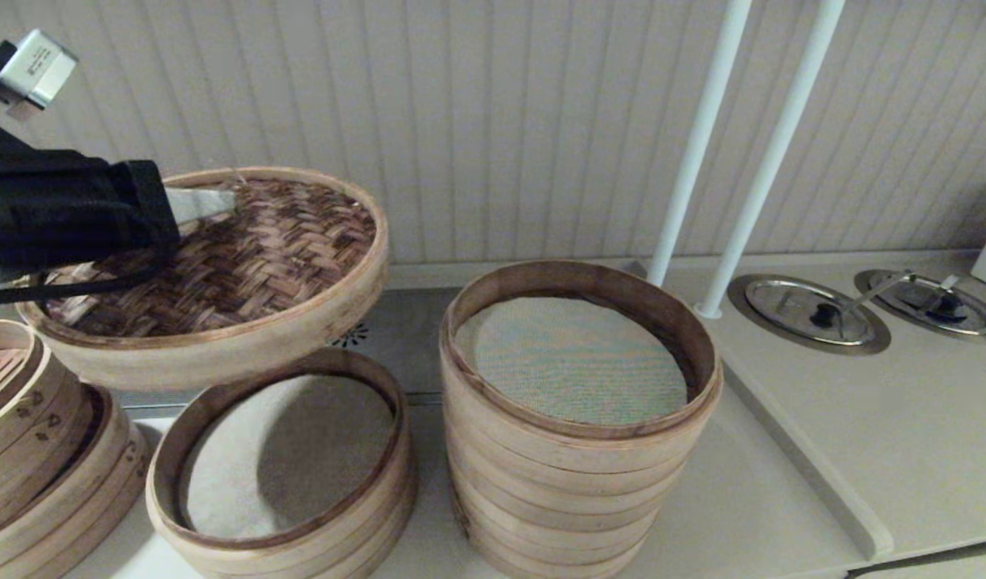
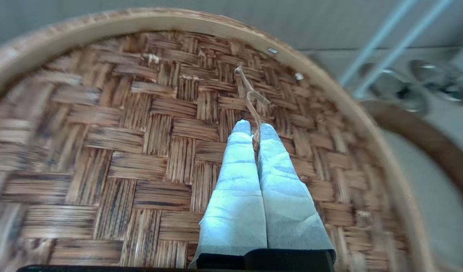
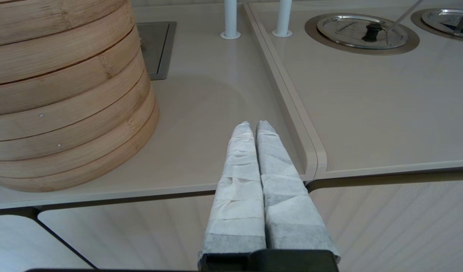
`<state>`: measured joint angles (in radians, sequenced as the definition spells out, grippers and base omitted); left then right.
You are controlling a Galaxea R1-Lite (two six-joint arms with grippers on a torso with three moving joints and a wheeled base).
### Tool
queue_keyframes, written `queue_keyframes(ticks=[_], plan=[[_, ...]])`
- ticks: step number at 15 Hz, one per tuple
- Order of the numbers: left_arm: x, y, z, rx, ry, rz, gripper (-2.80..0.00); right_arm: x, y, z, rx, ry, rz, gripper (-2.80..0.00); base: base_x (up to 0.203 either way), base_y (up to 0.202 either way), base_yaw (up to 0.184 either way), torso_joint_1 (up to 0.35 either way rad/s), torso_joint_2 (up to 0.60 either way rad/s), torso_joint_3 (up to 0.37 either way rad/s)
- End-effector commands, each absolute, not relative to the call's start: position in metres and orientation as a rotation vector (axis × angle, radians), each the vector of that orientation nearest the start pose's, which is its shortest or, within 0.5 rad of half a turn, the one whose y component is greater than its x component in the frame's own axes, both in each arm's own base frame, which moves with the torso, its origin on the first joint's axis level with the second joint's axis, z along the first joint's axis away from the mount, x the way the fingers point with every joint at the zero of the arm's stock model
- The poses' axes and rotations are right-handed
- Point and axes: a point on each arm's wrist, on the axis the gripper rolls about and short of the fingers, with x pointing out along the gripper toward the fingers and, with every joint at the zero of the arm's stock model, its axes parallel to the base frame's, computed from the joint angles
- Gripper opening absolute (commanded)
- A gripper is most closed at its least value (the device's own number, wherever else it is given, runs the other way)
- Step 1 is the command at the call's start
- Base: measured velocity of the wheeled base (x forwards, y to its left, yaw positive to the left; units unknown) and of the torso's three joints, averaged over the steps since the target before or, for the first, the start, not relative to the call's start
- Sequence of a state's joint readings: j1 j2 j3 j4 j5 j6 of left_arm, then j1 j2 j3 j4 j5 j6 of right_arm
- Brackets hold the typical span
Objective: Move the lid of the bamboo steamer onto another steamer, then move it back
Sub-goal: Put the steamer
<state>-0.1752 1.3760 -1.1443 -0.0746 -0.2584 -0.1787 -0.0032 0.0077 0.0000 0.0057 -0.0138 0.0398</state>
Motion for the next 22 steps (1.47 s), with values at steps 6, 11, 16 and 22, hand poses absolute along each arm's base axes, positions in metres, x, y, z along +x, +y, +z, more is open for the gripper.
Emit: queue_keyframes(ticks=[6, 11, 16, 22], plan=[[0.233, -0.133, 0.321, -0.149, 0.209, -0.541, -2.80, -0.022, 0.000, 0.074, 0.040, 0.017, -0.017, -2.80, 0.000, 0.000, 0.000, 0.000, 0.00, 0.000], [0.244, -0.215, 0.312, -0.097, 0.224, -0.566, -2.80, -0.022, 0.000, 0.074, 0.040, 0.017, -0.017, -2.80, 0.000, 0.000, 0.000, 0.000, 0.00, 0.000], [0.243, -0.250, 0.311, -0.083, 0.237, -0.628, -2.80, -0.022, 0.000, 0.074, 0.040, 0.017, -0.017, -2.80, 0.000, 0.000, 0.000, 0.000, 0.00, 0.000], [0.244, -0.281, 0.290, -0.040, 0.282, -0.670, -2.80, -0.022, 0.000, 0.074, 0.040, 0.017, -0.017, -2.80, 0.000, 0.000, 0.000, 0.000, 0.00, 0.000]])
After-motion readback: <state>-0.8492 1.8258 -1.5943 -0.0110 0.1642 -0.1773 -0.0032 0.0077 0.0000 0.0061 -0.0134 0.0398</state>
